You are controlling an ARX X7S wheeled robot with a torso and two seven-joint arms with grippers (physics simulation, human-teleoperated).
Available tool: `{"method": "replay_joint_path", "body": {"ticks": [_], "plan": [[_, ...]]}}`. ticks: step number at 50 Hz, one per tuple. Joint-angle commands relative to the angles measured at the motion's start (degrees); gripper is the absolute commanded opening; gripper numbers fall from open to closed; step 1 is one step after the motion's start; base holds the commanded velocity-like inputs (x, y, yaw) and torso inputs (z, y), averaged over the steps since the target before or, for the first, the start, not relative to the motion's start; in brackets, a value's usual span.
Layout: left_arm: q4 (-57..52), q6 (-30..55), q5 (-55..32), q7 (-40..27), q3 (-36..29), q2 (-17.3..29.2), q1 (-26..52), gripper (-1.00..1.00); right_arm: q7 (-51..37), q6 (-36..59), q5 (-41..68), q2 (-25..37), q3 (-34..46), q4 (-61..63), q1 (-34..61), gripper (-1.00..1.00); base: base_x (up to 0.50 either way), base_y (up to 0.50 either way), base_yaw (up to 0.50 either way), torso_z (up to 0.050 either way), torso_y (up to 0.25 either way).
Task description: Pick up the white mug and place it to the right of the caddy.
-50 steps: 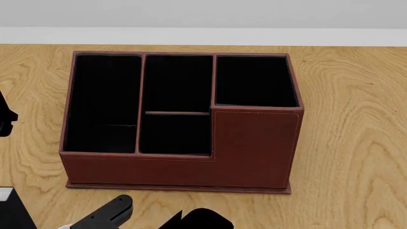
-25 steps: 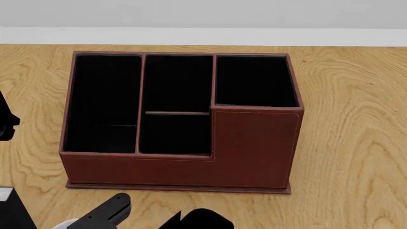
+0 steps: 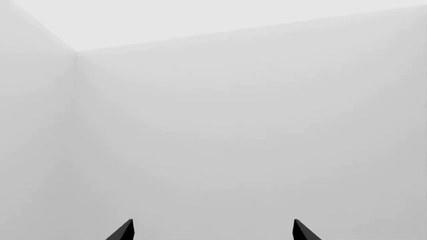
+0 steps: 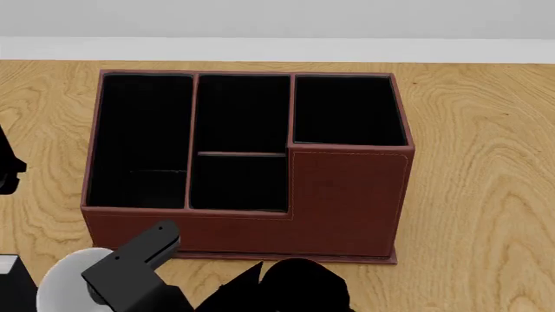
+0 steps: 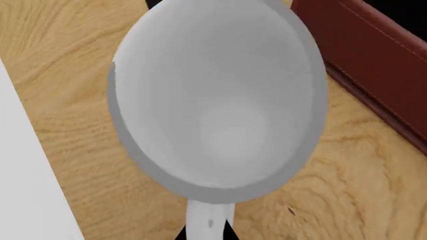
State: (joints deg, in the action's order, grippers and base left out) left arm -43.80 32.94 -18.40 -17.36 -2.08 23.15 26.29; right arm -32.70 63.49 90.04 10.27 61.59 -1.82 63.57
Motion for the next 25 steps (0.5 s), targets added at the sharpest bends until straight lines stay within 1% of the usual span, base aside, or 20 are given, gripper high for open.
{"method": "replay_joint_path", "body": {"ticks": [1, 19, 25], "plan": [[-1.28, 0.99, -0.63, -0.43, 0.12, 0.25, 0.31, 1.00, -6.64, 0.49, 4.95, 2.64, -4.20, 6.55, 2.45, -1.00, 0.00, 0.00, 0.00, 0.000, 0.000], [-0.56, -0.10, -0.80, -0.51, 0.00, 0.18, 0.26, 1.00, -13.88, -0.54, 12.05, 6.01, -7.90, 12.16, 5.12, -1.00, 0.00, 0.00, 0.00, 0.000, 0.000], [-0.64, -0.30, -1.05, -0.52, 0.20, 0.27, 0.14, 1.00, -14.69, -1.59, 12.93, 7.60, -9.65, 12.58, 6.11, -1.00, 0.00, 0.00, 0.00, 0.000, 0.002]]}}
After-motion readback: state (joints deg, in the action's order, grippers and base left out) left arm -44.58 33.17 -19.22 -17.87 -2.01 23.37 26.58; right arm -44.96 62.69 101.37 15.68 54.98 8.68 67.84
